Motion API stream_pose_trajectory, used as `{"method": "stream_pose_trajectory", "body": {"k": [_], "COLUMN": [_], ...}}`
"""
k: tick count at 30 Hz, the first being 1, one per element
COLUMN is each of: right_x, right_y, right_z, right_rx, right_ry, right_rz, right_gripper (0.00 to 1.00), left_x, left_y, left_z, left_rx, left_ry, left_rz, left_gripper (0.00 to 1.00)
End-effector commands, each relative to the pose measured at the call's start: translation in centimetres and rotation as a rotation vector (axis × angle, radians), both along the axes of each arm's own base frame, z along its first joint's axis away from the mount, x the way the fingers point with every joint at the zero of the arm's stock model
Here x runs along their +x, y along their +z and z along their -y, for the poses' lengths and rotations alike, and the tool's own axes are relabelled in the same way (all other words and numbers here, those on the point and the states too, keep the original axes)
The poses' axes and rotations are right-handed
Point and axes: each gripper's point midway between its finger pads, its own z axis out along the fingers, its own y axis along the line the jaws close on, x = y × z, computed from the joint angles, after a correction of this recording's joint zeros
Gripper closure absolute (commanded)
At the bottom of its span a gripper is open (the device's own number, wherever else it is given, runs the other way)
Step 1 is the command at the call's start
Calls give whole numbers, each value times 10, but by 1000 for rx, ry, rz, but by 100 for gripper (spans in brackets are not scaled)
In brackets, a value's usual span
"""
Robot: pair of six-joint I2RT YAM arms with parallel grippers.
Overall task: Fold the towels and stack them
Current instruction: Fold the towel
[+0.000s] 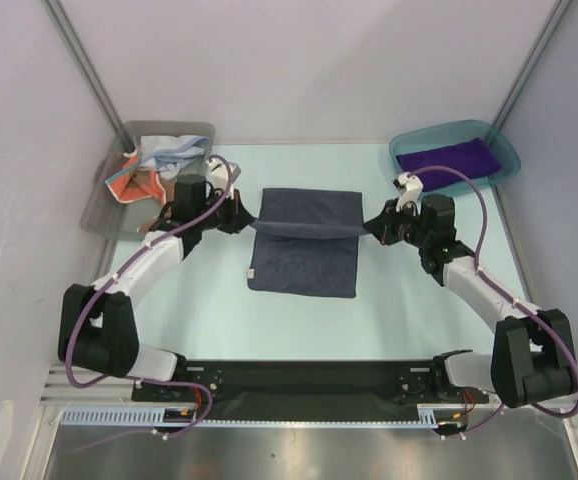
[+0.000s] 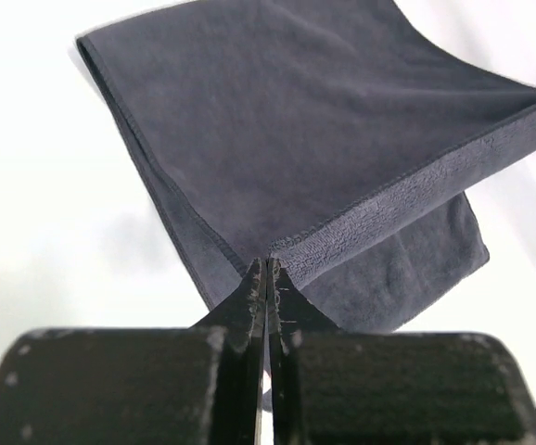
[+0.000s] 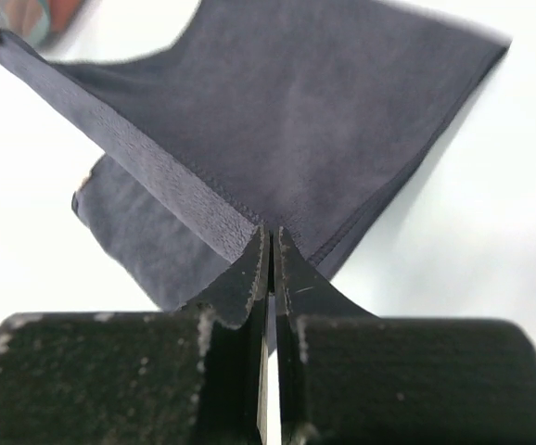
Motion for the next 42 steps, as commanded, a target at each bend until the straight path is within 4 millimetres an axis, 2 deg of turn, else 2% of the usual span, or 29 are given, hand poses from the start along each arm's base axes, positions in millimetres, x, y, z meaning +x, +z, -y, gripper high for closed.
{"method": "stream_pose_trajectory", "body": {"k": [1,2,5,6,10,18,20,24,27,29,31,33,35,37,38,40,42], "right_x": [-23,-26,-42,-47,-62,-85,-88,-86,-81,-83,-91,-94,-97,-97,-98,-97,-97], "right_y": [-27,-26,-40,-47,-65,-88,-87,-76,-69,-74,-88,-99,-102,-100,-98,-96,-89], "right_z": [-1,-3,-8,-7,-11,-16,-21,-26,-26,-28,-30,-29,-31,-30,-29,-23,-15], "right_rx": [42,67,64,59,62,70,83,92,105,107,79,72,78,77,66,46,28], "right_ry": [-18,-16,-11,-18,-13,19,35,35,15,15,16,0,13,8,-1,-43,-90], "right_rz": [-105,-107,-131,-148,-207,-304,-296,-262,-247,-263,-291,-317,-334,-339,-354,-377,-392], "right_gripper": [100,100,100,100,99,96,96,97,97,96,91,89,85,73,71,64,63], "left_x": [-15,-22,-28,-30,-44,-54,-55,-50,-44,-43,-45,-50,-58,-61,-63,-63,-62], "left_y": [-9,-19,-32,-36,-60,-79,-80,-63,-51,-54,-62,-74,-87,-92,-90,-82,-71], "left_z": [1,-1,-1,-1,-1,-9,-10,-11,-14,-19,-22,-25,-26,-30,-31,-33,-35], "left_rx": [10,12,47,55,73,157,174,156,159,175,193,209,217,244,254,258,263], "left_ry": [-9,-6,3,8,12,58,63,85,116,139,154,166,168,180,184,193,202], "left_rz": [0,-26,-59,-78,-163,-219,-221,-161,-121,-128,-149,-193,-248,-272,-284,-278,-260], "left_gripper": [100,100,99,95,97,92,94,99,100,100,100,92,89,79,74,74,69]}}
